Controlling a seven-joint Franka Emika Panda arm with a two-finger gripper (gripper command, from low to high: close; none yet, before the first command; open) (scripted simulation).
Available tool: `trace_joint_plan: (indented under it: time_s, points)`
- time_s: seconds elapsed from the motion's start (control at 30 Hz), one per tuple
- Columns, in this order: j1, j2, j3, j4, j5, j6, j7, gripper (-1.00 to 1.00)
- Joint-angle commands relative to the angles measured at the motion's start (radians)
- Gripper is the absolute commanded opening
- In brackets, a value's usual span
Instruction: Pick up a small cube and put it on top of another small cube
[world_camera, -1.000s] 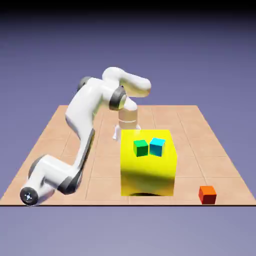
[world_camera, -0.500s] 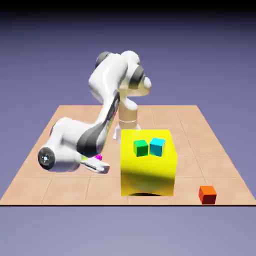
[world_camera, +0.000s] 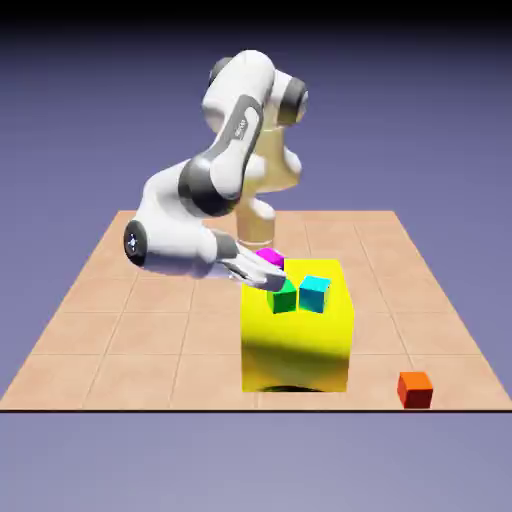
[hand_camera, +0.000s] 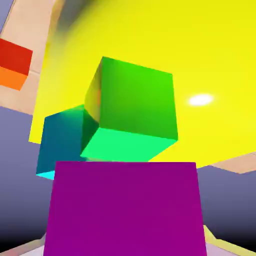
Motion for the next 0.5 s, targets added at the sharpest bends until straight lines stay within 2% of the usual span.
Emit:
trace_joint_plan:
  time_s: [0.0, 0.43, 0.47]
  points:
    - [-0.026, -0.008, 0.036, -0.011, -0.010, 0.015, 0.005, -1.00]
    - [-0.351, -0.107, 0.482, -0.150, -0.114, 0.200, 0.071, -1.00]
    - [-0.351, -0.107, 0.482, -0.150, -0.114, 0.200, 0.071, 1.00]
